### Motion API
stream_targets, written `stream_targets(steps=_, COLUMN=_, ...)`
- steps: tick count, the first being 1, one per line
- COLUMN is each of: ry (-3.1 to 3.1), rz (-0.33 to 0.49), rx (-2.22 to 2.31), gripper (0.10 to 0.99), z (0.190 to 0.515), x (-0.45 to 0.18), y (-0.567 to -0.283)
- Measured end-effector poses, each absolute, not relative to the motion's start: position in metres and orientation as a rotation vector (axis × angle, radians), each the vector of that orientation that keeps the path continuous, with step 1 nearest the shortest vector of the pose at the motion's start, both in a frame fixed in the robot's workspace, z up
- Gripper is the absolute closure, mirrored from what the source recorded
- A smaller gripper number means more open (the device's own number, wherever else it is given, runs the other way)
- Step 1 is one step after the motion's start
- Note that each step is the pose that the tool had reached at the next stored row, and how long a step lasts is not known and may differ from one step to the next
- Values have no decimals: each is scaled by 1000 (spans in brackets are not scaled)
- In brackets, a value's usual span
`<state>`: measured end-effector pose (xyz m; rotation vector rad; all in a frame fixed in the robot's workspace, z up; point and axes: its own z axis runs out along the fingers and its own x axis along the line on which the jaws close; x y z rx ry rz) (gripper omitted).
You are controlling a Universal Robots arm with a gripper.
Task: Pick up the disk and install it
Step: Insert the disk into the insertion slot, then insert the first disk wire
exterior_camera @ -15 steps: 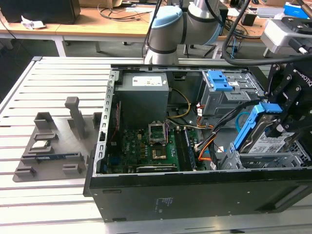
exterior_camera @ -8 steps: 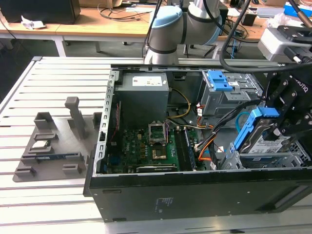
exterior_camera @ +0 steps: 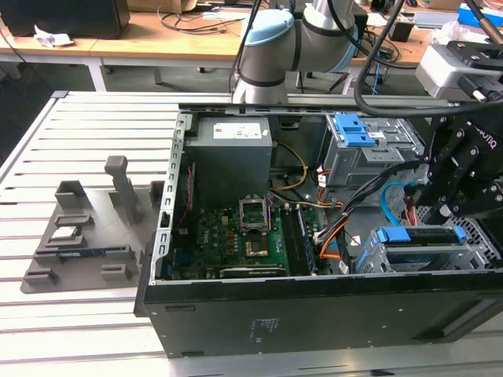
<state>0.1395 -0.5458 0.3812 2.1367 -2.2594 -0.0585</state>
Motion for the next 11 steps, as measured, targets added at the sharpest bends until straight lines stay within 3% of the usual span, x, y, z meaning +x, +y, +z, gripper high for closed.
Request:
stream_targets(steps=3, ry=-2259, rz=-58, rx=2137, gripper=973, z=381, x=139, y=-546)
stream_targets(steps=11, ry=-2259, rz=-58, rx=2136, gripper=980, z=381, x=139, y=-546)
